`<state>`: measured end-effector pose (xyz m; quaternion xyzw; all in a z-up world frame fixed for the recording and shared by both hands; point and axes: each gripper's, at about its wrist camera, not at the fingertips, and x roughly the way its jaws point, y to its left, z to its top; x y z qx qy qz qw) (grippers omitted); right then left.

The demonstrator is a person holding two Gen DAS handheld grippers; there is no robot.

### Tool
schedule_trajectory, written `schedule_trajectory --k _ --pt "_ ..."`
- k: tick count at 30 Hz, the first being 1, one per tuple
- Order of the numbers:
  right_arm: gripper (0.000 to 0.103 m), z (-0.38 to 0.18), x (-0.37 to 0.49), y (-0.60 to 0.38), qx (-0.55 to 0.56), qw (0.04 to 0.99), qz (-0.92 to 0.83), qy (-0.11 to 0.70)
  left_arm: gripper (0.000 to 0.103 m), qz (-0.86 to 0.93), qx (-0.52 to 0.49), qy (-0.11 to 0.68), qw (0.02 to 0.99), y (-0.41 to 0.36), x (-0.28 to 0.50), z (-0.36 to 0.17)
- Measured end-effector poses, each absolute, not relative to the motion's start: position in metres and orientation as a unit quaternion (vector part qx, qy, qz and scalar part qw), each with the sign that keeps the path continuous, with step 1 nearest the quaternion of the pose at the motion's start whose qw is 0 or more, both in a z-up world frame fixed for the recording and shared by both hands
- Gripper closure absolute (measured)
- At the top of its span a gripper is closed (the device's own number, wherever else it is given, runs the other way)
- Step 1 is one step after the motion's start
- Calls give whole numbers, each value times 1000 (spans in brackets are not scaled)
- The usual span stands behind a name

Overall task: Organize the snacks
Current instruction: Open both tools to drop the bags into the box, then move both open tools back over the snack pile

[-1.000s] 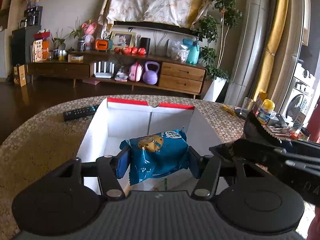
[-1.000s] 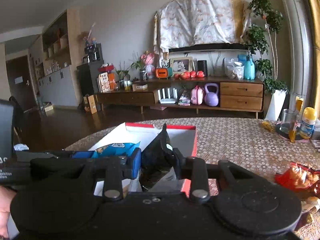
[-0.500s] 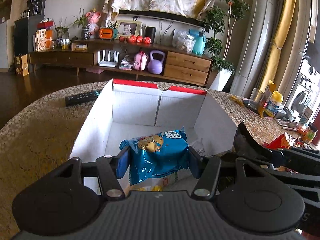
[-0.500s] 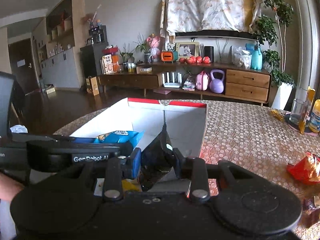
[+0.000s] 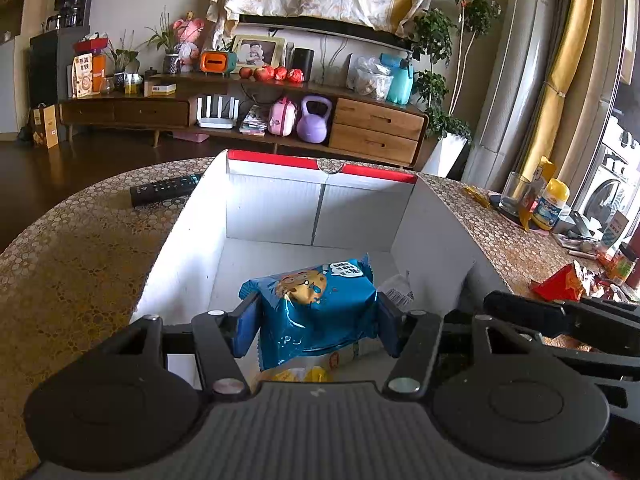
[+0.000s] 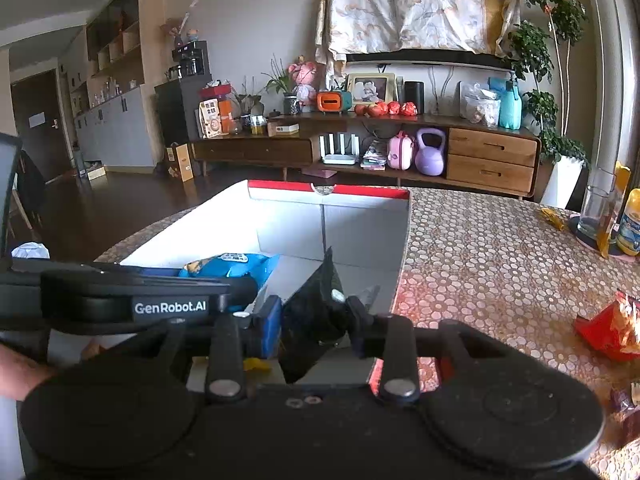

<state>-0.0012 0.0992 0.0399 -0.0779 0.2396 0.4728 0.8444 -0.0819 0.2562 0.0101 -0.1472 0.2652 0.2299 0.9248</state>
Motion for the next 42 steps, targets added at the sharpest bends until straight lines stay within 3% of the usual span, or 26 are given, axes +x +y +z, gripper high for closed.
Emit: schedule_trajectory --k 17,23,26,29,42 --pt "42 52 -4 79 -56 859 458 223 36 243 -137 264 923 247 -90 17" --pt "33 59 -2 59 -31 869 444 217 28 248 -131 259 924 238 -93 22" --pt "27 61 0 47 -20 875 433 215 13 252 -124 258 925 231 -93 25" --pt "17 62 3 34 -10 881 422 213 7 253 -112 249 928 223 -92 27" --pt "1 50 17 -26 25 909 353 218 6 201 -83 238 947 173 -70 45"
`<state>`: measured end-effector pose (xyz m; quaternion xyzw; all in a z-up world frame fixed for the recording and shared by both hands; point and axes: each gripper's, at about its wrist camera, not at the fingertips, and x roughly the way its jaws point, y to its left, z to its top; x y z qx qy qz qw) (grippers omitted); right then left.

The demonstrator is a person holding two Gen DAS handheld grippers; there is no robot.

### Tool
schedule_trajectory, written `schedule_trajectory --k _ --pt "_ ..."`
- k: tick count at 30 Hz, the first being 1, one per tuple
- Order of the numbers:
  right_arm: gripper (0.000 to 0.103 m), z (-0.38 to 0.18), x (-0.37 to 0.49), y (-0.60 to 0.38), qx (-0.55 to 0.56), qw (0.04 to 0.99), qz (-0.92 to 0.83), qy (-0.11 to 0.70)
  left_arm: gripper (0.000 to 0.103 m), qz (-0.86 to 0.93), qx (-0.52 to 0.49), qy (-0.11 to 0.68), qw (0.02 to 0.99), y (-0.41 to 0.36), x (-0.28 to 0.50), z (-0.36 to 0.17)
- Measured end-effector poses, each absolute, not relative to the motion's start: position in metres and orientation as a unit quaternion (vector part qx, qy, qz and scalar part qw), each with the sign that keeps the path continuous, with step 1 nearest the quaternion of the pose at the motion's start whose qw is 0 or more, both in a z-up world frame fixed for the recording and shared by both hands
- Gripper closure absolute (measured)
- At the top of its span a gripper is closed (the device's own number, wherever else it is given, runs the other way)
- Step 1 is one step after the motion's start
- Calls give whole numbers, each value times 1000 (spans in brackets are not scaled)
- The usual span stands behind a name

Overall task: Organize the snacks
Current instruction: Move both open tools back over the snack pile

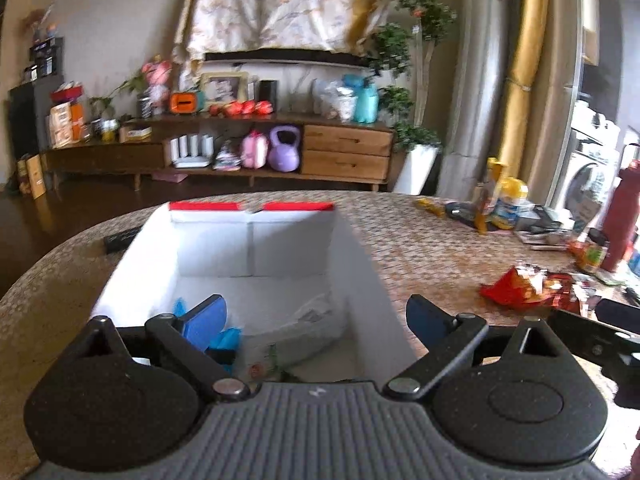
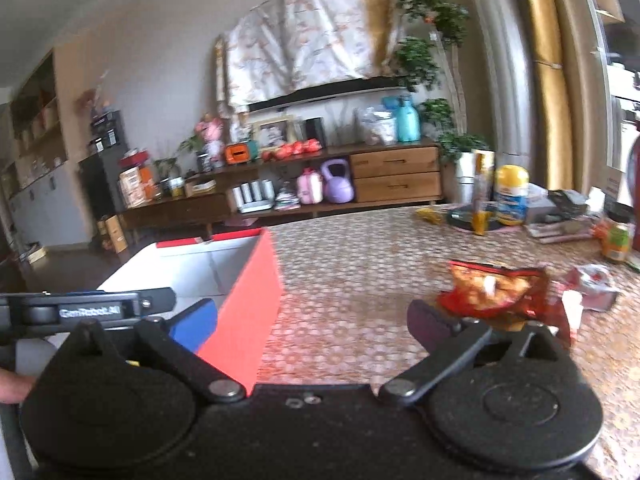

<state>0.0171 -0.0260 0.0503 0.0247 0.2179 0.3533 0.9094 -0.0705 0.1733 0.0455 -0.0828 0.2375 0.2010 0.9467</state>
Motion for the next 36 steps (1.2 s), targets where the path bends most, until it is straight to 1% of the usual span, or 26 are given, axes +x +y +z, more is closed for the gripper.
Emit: schedule_trajectory --k 9,20,36 --pt "0 37 37 -71 35 929 282 236 5 147 -59 245 957 131 -42 47" --pt "0 26 60 -125 74 939 230 243 5 96 -27 250 963 83 -4 46" --pt "0 7 82 -169 91 945 173 263 5 51 -8 265 963 43 38 33"
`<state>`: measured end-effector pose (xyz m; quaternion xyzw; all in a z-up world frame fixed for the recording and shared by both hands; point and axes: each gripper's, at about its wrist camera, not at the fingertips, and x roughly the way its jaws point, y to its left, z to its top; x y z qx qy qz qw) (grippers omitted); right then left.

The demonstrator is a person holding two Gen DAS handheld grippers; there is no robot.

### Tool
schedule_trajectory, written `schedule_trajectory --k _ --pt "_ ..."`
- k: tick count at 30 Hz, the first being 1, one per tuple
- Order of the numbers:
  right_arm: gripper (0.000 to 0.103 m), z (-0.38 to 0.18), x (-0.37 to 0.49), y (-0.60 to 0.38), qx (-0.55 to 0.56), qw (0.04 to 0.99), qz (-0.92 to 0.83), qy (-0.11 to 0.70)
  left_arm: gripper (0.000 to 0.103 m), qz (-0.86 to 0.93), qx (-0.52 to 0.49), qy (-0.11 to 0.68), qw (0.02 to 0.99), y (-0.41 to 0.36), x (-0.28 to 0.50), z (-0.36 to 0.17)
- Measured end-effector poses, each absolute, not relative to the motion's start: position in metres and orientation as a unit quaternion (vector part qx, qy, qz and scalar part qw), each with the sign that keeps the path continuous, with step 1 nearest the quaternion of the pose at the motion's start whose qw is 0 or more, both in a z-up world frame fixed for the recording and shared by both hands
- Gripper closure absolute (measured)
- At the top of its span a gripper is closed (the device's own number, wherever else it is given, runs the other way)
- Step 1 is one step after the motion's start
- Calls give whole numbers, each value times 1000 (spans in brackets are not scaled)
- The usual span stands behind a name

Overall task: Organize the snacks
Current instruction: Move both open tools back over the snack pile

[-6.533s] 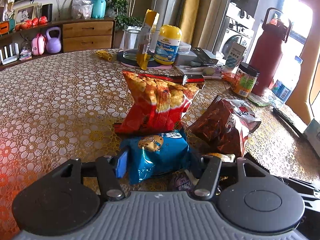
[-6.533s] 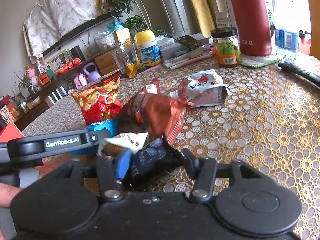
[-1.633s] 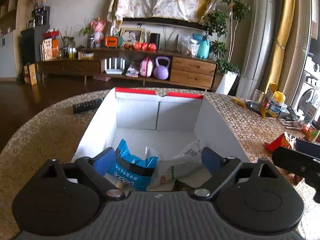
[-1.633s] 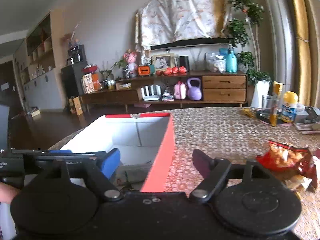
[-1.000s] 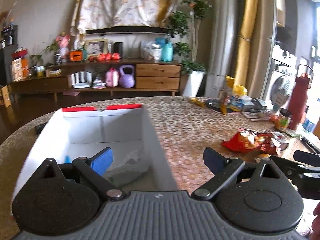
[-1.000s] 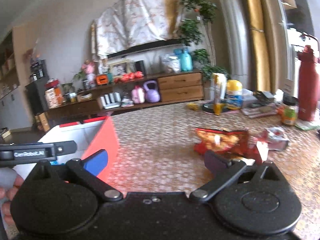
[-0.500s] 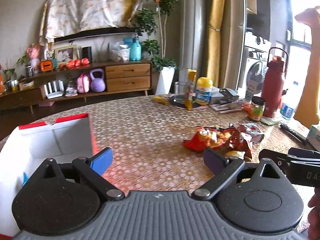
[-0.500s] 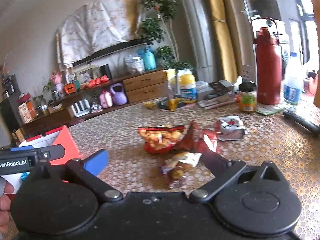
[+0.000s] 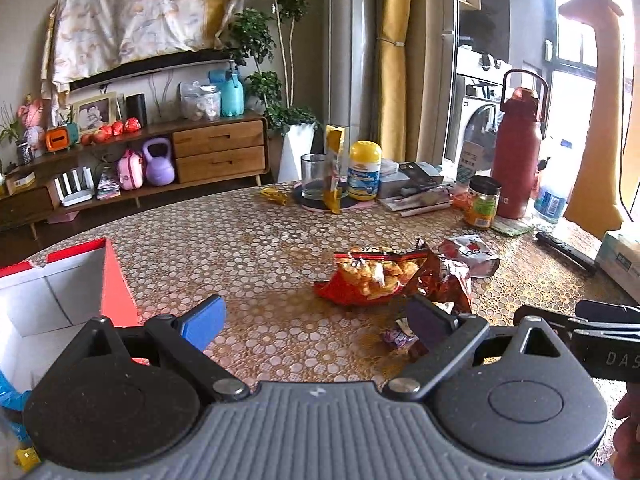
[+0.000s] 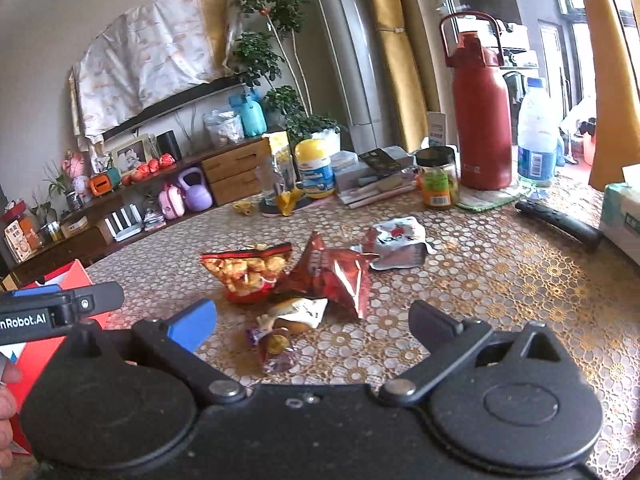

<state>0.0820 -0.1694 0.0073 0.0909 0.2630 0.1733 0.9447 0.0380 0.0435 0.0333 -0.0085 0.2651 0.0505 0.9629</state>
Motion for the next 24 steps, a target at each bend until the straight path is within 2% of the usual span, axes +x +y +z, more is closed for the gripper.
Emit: schedule_trajectory --k 24 --pt "0 -24 111 -186 105 939 148 291 5 3 16 296 955 22 125 -3"
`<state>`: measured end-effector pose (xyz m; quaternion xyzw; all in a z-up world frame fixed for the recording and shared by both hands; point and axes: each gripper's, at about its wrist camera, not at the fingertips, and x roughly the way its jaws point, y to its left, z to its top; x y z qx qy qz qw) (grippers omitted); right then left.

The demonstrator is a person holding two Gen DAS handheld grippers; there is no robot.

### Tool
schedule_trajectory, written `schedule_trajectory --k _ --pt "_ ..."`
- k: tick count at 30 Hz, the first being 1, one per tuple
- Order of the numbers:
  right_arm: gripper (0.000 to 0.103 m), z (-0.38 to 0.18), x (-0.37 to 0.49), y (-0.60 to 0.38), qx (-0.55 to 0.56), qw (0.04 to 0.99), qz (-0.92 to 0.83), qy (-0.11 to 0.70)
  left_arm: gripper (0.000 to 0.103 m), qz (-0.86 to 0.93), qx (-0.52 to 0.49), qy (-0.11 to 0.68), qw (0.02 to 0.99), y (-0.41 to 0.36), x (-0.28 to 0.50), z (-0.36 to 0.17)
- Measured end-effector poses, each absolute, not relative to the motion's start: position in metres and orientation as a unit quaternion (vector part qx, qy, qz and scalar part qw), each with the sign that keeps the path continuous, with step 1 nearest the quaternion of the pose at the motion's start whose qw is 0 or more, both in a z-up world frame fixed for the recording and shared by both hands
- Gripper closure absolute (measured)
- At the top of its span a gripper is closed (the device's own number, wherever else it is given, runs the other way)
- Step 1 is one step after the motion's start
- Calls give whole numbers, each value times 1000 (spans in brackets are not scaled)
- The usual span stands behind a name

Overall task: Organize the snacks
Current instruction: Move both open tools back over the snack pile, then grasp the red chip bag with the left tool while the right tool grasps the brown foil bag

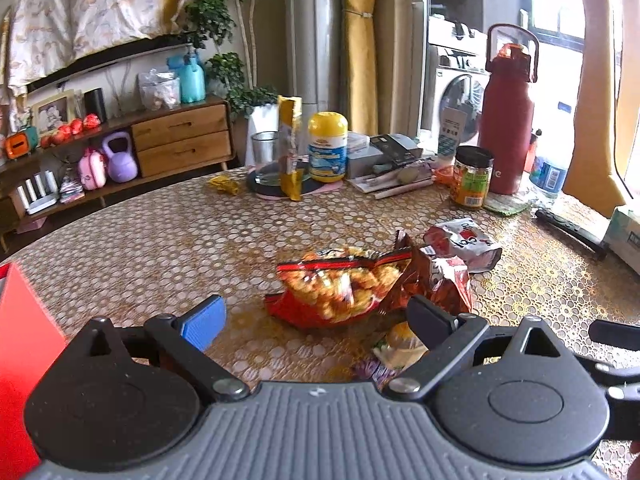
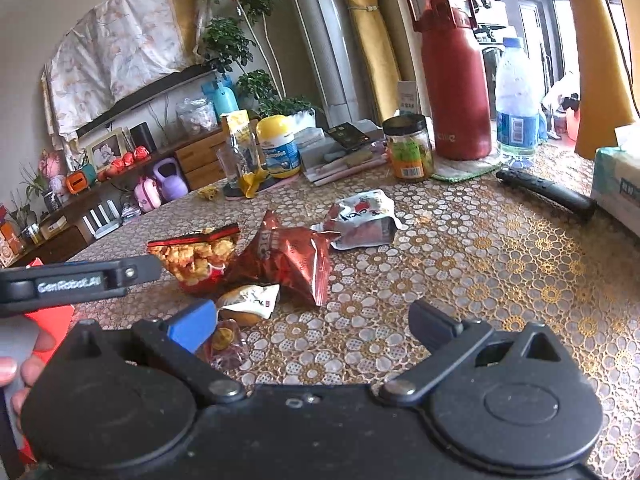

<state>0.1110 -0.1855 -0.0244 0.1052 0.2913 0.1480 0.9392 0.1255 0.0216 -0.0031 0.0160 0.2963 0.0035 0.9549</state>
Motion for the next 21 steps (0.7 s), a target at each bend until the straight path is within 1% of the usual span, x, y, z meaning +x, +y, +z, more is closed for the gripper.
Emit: schedule_trajectory --k 11,21 --pt "0 -27 117 -183 112 936 161 294 5 -18 35 320 947 15 172 -24" --pt "0 -32 128 -184 114 935 157 297 5 -26 29 328 944 14 192 -39"
